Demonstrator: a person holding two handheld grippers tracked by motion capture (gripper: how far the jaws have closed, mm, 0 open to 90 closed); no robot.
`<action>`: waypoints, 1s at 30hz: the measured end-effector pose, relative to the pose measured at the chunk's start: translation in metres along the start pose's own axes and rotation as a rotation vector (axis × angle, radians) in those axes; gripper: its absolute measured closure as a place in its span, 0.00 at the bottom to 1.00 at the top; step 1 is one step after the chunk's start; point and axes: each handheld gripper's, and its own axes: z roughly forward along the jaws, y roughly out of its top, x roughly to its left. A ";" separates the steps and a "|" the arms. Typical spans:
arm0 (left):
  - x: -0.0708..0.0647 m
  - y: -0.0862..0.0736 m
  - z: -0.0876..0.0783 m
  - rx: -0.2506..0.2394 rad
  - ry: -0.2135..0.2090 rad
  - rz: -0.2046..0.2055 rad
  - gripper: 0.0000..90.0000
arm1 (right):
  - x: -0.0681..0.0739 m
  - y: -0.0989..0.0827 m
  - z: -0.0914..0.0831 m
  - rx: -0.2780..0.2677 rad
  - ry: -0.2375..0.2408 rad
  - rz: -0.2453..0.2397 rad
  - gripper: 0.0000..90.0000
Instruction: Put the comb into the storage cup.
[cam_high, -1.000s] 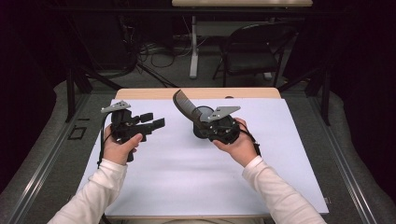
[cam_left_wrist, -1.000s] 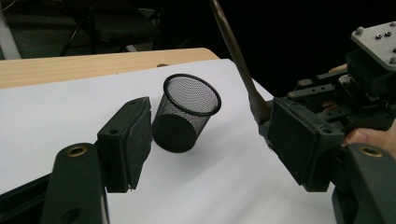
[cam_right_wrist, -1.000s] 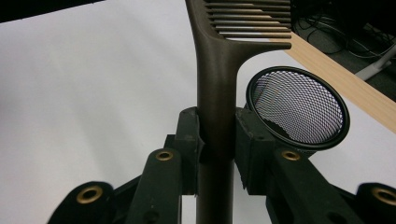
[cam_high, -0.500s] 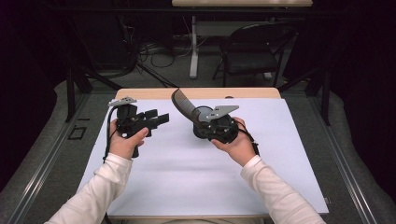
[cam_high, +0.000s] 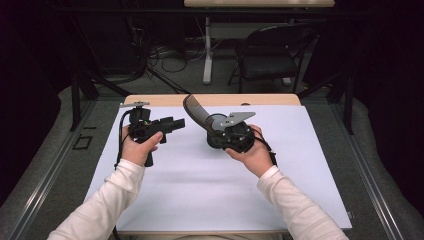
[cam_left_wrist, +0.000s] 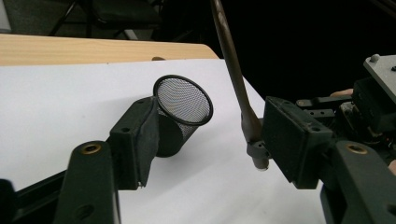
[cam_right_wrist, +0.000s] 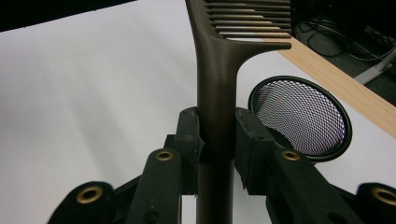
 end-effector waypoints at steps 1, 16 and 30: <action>0.000 0.000 0.001 0.000 -0.003 -0.003 0.44 | 0.000 0.000 0.000 0.000 0.001 0.001 0.81; -0.003 0.003 0.016 0.028 -0.025 0.002 0.48 | 0.001 0.001 0.001 -0.005 0.007 0.001 0.81; -0.006 0.003 0.027 0.048 -0.044 0.003 0.53 | 0.004 0.002 0.004 -0.005 0.013 -0.002 0.81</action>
